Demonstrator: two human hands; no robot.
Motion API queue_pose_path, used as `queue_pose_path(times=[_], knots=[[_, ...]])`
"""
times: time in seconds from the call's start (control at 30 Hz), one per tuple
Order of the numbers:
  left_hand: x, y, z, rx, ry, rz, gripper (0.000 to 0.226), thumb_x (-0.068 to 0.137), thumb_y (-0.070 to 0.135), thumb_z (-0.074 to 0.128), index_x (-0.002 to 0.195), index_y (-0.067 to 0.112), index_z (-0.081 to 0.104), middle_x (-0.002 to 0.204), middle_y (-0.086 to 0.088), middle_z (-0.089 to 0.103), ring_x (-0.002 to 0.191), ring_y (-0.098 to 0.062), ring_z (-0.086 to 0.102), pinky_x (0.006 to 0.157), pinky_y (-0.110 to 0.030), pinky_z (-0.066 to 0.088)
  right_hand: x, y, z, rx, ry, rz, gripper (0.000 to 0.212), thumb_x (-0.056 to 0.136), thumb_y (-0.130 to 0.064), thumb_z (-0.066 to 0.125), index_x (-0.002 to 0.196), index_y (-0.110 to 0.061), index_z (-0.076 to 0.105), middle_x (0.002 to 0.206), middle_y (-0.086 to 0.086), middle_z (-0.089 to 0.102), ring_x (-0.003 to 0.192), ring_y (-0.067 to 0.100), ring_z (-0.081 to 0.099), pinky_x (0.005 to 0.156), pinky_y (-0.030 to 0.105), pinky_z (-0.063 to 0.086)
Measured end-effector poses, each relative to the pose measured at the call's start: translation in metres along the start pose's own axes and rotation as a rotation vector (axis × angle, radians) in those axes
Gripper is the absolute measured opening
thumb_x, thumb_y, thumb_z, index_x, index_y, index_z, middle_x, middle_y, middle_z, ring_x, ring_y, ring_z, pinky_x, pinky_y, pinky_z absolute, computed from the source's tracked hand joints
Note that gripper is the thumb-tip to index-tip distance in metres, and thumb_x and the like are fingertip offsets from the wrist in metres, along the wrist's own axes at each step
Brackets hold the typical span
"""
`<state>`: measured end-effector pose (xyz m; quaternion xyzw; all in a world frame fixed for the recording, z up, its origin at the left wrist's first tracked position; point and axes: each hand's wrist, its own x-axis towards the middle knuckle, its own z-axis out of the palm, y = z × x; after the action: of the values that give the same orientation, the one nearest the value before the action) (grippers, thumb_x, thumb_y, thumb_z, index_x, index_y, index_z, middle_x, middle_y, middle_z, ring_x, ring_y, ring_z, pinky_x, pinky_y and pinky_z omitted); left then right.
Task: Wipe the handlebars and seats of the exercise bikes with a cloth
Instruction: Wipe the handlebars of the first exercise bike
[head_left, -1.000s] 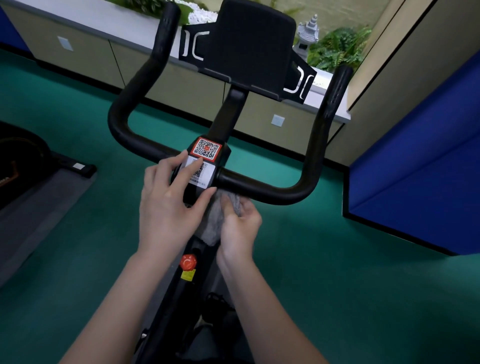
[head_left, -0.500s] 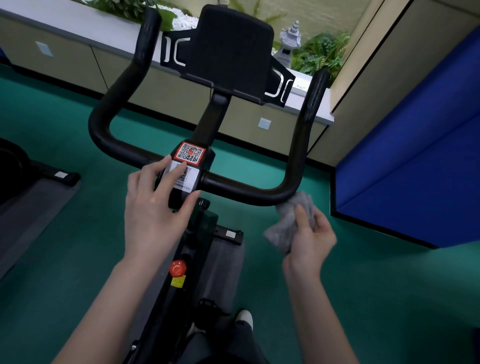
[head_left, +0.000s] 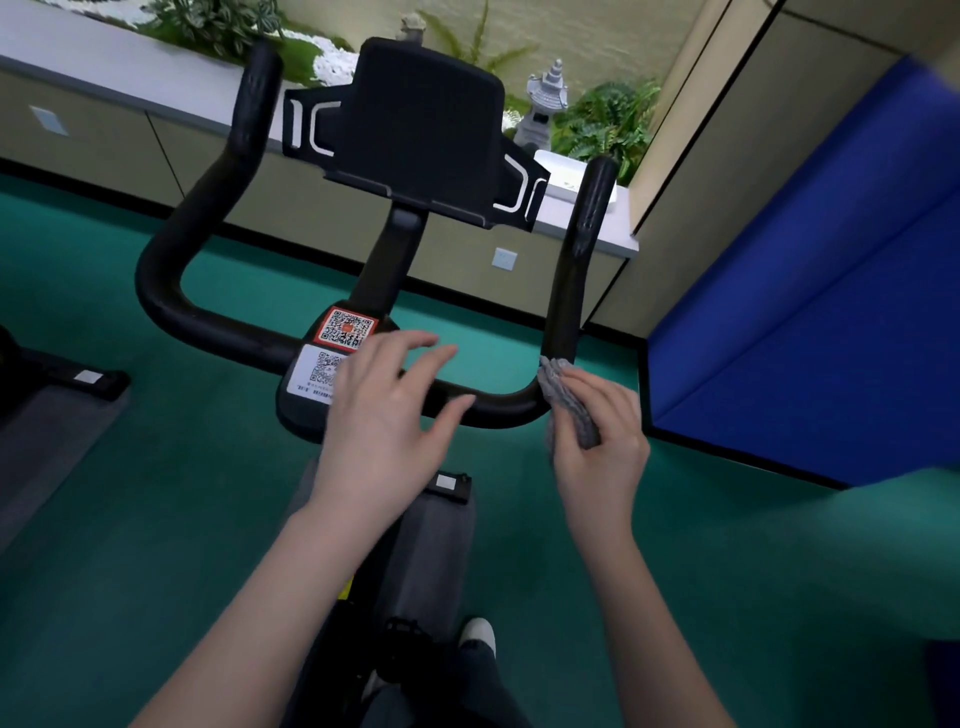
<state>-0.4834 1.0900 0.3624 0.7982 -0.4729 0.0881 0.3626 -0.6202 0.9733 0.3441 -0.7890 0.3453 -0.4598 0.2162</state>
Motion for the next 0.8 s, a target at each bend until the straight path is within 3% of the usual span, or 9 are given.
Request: queue_pose_path(times=[0.17, 0.27, 0.33, 0.43, 0.57, 0.73, 0.8], knots=[[0.007, 0.019, 0.027, -0.001, -0.168, 0.015, 0.039, 0.078, 0.036, 0.073, 0.109, 0.014, 0.069, 0.106, -0.001, 0.065, 0.103, -0.024, 0.059, 0.091, -0.038, 0.037, 0.027, 0.011, -0.003, 0.029, -0.05, 0.058, 0.026, 0.079, 0.01, 0.065, 0.102, -0.001, 0.071, 0.101, 0.0, 0.066, 0.1, 0.017, 0.057, 0.09, 0.009, 0.04], [0.007, 0.02, 0.034, 0.008, -0.191, -0.003, 0.033, 0.081, 0.045, 0.067, 0.1, 0.018, 0.072, 0.094, 0.005, 0.068, 0.091, -0.019, 0.062, 0.093, -0.033, 0.032, 0.045, 0.016, -0.009, 0.066, -0.057, 0.096, 0.024, 0.08, 0.008, 0.066, 0.101, -0.003, 0.071, 0.1, -0.003, 0.064, 0.099, 0.017, 0.058, 0.09, 0.019, 0.046], [0.008, 0.02, 0.035, 0.01, -0.194, -0.011, 0.032, 0.081, 0.048, 0.061, 0.093, 0.021, 0.073, 0.085, 0.009, 0.068, 0.083, -0.017, 0.061, 0.089, -0.029, 0.029, 0.052, 0.017, -0.015, 0.078, -0.071, 0.002, 0.023, 0.079, 0.008, 0.066, 0.099, -0.003, 0.072, 0.102, -0.003, 0.066, 0.1, 0.016, 0.059, 0.089, 0.019, 0.046], [0.01, 0.021, 0.034, -0.001, -0.212, -0.041, 0.027, 0.08, 0.048, 0.063, 0.09, 0.025, 0.072, 0.083, 0.011, 0.068, 0.082, -0.015, 0.06, 0.086, -0.029, 0.027, 0.055, 0.015, -0.019, 0.077, -0.265, -0.203, 0.026, 0.076, 0.01, 0.068, 0.097, -0.004, 0.073, 0.104, 0.0, 0.07, 0.101, 0.016, 0.059, 0.091, 0.019, 0.043], [0.012, 0.024, 0.034, -0.038, -0.217, -0.083, 0.026, 0.079, 0.048, 0.066, 0.091, 0.026, 0.073, 0.084, 0.011, 0.068, 0.084, -0.014, 0.059, 0.086, -0.029, 0.027, 0.07, 0.013, -0.016, 0.016, -0.49, -0.256, 0.024, 0.077, 0.006, 0.071, 0.098, -0.005, 0.074, 0.103, 0.001, 0.071, 0.101, 0.021, 0.058, 0.09, 0.027, 0.047], [0.015, 0.025, 0.033, -0.057, -0.215, -0.109, 0.026, 0.078, 0.049, 0.067, 0.09, 0.026, 0.073, 0.084, 0.012, 0.068, 0.085, -0.013, 0.059, 0.086, -0.028, 0.026, 0.106, 0.02, -0.01, -0.12, -0.619, -0.344, 0.023, 0.08, 0.002, 0.067, 0.101, -0.005, 0.073, 0.099, 0.003, 0.071, 0.098, 0.021, 0.055, 0.086, 0.005, 0.034], [0.016, 0.025, 0.033, -0.058, -0.219, -0.116, 0.025, 0.079, 0.049, 0.068, 0.091, 0.027, 0.072, 0.086, 0.012, 0.068, 0.087, -0.012, 0.058, 0.087, -0.027, 0.025, 0.121, 0.024, -0.006, -0.15, -0.612, -0.358, 0.022, 0.081, 0.002, 0.066, 0.101, -0.005, 0.073, 0.098, 0.004, 0.07, 0.097, 0.019, 0.053, 0.084, 0.002, 0.03]])
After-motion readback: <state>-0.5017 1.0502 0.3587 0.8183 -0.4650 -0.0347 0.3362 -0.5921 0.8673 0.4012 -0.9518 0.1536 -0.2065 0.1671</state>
